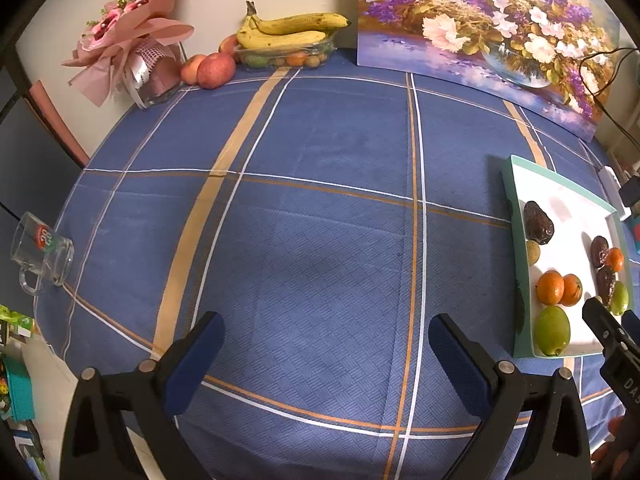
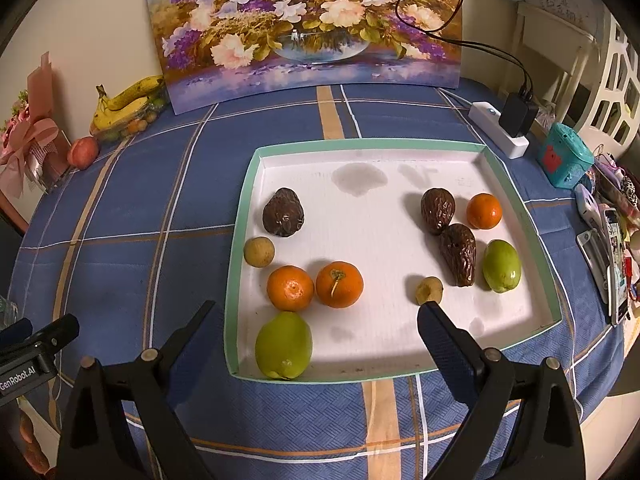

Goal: Organize fruits

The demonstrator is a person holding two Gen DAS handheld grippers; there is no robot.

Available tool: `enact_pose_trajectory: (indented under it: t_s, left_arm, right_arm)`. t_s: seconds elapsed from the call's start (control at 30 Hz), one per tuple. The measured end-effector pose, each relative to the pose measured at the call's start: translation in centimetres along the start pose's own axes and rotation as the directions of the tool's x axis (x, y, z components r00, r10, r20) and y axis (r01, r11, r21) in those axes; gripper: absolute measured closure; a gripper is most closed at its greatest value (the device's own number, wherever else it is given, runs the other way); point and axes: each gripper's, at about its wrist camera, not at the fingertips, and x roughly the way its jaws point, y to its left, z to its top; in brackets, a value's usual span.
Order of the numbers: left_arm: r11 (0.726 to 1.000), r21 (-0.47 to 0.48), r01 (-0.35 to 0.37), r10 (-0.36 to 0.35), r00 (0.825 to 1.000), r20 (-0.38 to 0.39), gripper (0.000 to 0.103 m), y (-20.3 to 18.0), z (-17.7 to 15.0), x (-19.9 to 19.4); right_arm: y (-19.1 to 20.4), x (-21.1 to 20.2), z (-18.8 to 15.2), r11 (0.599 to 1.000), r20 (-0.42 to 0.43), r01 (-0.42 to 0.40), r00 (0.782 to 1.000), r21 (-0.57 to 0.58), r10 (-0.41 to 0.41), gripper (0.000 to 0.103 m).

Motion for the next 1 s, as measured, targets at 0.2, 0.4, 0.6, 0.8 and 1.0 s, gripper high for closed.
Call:
enact_pose_trajectory:
  t_s: [0.2,0.4,0.6,0.8,1.0]
  left_arm:
    - [1.0,-0.005,0.004,-0.004,1.0,-0.008,0.0,0.12,-0.09,0.11]
    - [1.0,0.011,-0.003,0.003,1.0,-0.012,0.0,-0.1,-0.15,0.18]
    - [1.0,0.029,-0.011,0.012,1.0,-0.009,0.0,-0.54,-0.24,0.05]
    - [1.0,0.021,-0.01,0.01,1.0,-0.015,0.0,-0.43,-0.13,0.17]
    - [1.0,0.016,-0.009,0.01,1.0,-0.018,0.0,-0.3,-0.06,0.24]
  right_arm:
    - [-0.02,0.09,-0.06,1.0,-0.005,0.002,1.0,-0.002,-0.002,0.006]
    - [-0.01,0.12,-0.06,1.0,-0.006,0.002,1.0,-0.002,-0.002,0.006]
    - [-0.03,0.15,-0.08,1.0,-0.006,0.002,1.0,-0.002,-0.002,0.006]
    - [0.0,0.15,-0.06,1.0,-0.006,0.002,1.0,-0.002,-0.002,0.006]
    - [-0.03,0.21,-0.09,1.0,-0.008,0.003,1.0,-0.002,-0.003,0.006]
